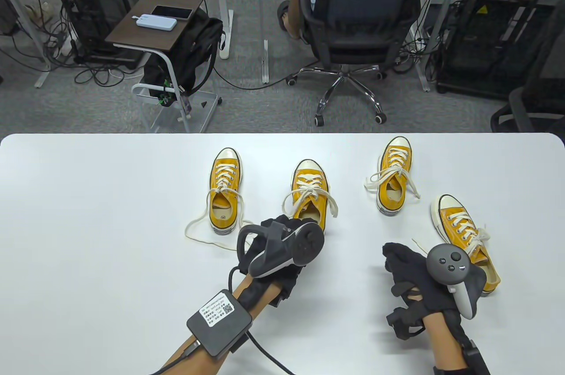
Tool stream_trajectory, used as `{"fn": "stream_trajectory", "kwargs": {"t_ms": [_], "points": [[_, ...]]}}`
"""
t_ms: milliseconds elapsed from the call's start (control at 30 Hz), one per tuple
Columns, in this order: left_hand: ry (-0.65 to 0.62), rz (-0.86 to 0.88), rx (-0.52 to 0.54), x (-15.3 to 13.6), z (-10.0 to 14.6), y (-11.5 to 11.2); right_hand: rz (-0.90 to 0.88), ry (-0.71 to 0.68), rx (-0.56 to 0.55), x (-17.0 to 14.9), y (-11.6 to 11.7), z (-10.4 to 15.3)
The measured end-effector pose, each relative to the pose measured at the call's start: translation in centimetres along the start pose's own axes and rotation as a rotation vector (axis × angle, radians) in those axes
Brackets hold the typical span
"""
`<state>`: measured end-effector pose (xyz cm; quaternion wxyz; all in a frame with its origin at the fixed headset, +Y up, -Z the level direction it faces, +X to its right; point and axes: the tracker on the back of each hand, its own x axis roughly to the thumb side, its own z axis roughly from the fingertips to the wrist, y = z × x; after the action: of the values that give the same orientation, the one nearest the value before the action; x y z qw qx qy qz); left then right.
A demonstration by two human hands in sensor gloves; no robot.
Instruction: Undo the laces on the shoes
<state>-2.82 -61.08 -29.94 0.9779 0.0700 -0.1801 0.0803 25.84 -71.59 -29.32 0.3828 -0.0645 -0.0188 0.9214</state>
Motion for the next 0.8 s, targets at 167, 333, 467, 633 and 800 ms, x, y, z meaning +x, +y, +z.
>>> {"fn": "stream_trajectory", "kwargs": {"t_ms": [167, 333, 467, 633, 800], "points": [[0.016, 0.078, -0.003, 1.6, 2.1, 1.2, -0.005, 0.003, 0.005, 0.0, 0.0, 0.0], [0.0, 0.072, -0.04, 3.1, 4.1, 1.2, -0.008, 0.008, 0.011, 0.0, 0.0, 0.0], [-0.026, 0.044, -0.074, 4.2, 5.4, 0.6, -0.012, 0.012, 0.015, -0.1, 0.0, 0.0], [-0.061, 0.016, -0.095, 5.2, 6.5, -0.6, -0.019, 0.016, 0.018, -0.1, -0.1, 0.0], [-0.072, 0.011, -0.125, 5.7, 7.3, -2.4, -0.023, 0.014, 0.025, -0.1, -0.1, -0.1]]}}
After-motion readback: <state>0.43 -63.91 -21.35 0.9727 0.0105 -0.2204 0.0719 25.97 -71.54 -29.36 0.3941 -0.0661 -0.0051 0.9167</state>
